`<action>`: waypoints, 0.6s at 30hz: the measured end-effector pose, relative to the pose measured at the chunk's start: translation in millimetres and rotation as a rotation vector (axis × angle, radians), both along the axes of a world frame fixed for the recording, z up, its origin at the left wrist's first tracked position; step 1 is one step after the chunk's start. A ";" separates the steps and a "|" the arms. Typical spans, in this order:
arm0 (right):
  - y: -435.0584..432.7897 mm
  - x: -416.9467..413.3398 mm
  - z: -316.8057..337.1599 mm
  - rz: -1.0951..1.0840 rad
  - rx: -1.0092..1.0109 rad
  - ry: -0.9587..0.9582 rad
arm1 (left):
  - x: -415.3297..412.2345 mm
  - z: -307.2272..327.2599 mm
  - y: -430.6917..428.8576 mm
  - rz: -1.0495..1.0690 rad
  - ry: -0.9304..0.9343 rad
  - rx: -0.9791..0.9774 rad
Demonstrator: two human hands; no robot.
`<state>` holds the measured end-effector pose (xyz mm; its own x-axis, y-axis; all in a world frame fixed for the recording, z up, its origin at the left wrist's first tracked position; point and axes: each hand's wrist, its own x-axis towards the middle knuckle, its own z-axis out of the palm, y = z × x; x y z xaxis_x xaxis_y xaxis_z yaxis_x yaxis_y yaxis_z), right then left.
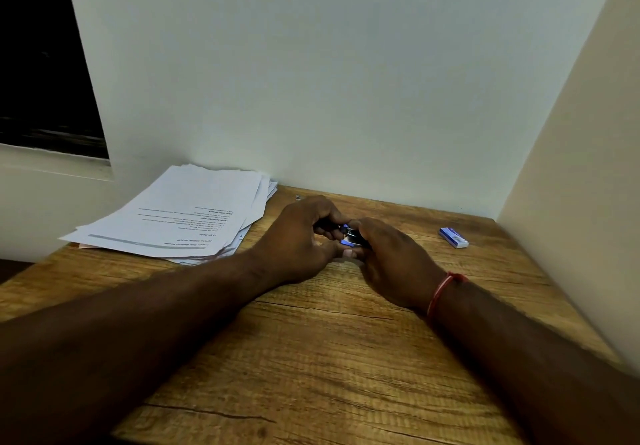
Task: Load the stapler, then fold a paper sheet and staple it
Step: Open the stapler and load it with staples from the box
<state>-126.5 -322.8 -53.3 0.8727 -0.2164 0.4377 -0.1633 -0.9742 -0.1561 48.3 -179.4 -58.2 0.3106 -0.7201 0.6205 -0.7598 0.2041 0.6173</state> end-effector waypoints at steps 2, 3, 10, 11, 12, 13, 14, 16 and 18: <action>-0.4 0.3 -0.8 -0.001 -0.013 0.003 | 0.3 -0.6 -0.5 -0.002 -0.001 -0.003; -0.4 0.3 -1.2 0.003 -0.016 0.003 | 0.3 -0.8 -0.5 -0.001 0.001 -0.003; 1.1 0.6 -0.7 0.011 -0.015 -0.007 | 0.7 0.1 2.3 -0.012 -0.026 -0.013; 1.1 0.9 -0.5 0.007 -0.016 -0.002 | 0.4 0.4 2.9 -0.017 -0.041 -0.014; 0.8 1.2 -0.7 0.004 -0.015 0.001 | 0.8 0.4 3.5 -0.018 -0.062 -0.015; 0.4 1.3 -0.8 0.004 -0.008 0.004 | 0.7 0.7 4.1 -0.018 -0.083 -0.016; -0.1 1.1 -0.6 0.008 0.000 0.002 | 0.7 1.0 4.6 -0.018 -0.098 -0.016; -0.8 1.3 -0.4 0.018 0.020 -0.002 | 0.4 2.9 6.8 -0.018 -0.125 -0.015; -0.6 0.8 1.2 0.018 0.041 -0.015 | -0.2 5.7 8.9 -0.020 -0.148 -0.008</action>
<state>-125.7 -323.4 -52.1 0.8698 -0.2185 0.4423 -0.1428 -0.9697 -0.1981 48.1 -170.5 -52.4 0.2009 -0.7202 0.6640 -0.8380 0.2247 0.4972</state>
